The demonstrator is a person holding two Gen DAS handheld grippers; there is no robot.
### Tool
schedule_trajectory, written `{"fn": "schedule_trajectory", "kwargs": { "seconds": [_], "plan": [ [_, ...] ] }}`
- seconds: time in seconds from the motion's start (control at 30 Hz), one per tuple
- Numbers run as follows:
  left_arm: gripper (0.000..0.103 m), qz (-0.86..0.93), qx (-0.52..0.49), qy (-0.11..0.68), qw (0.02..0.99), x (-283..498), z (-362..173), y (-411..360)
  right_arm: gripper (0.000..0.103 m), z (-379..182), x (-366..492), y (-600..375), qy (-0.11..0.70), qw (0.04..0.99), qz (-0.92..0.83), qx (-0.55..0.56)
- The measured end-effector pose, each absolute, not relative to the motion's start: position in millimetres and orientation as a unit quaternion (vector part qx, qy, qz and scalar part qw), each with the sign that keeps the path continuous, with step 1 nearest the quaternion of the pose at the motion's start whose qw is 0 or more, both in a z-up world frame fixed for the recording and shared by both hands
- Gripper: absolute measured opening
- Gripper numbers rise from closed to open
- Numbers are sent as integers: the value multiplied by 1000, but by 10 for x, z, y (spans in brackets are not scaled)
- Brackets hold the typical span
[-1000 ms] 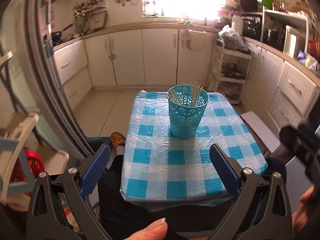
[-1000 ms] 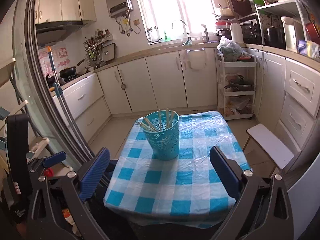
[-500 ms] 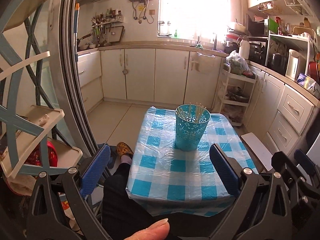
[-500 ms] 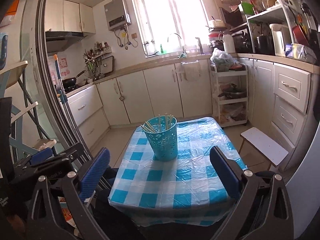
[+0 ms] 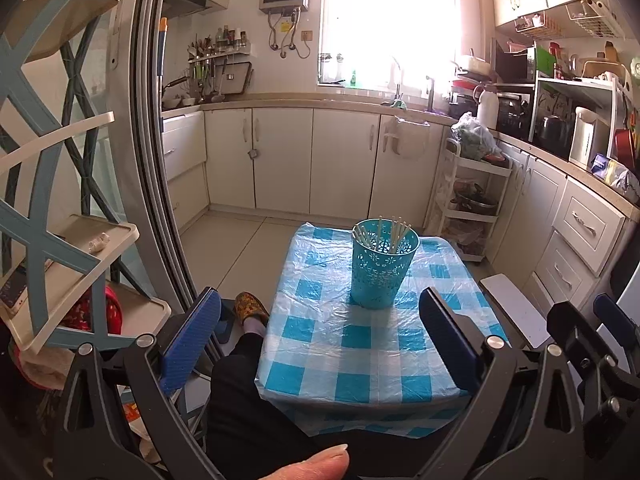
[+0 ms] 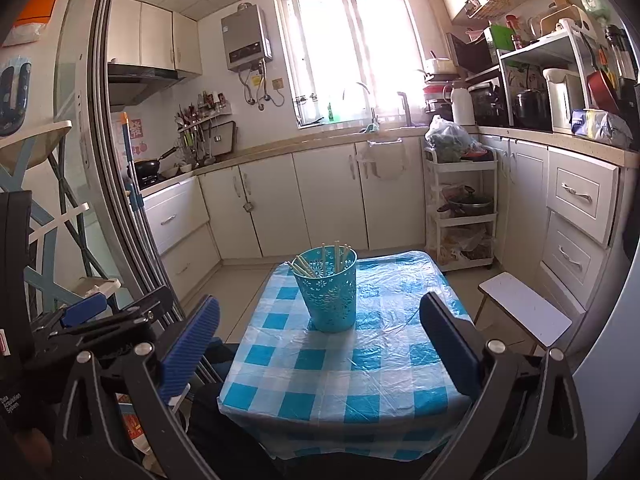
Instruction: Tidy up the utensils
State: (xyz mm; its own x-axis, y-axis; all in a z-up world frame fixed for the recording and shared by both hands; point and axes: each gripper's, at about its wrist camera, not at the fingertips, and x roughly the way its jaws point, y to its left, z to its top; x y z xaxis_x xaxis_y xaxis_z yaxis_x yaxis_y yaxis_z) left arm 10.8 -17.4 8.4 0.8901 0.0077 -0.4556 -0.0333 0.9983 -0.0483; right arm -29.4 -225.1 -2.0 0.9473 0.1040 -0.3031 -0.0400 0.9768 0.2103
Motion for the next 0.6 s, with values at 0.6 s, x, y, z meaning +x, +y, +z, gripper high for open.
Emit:
{"fn": "schedule_trajectory", "kwargs": {
  "seconds": [0.6],
  "plan": [
    [96,13,-32,222,974,-45,131,-155,96,37,-430,-2197,145,985,46,85]
  ]
}}
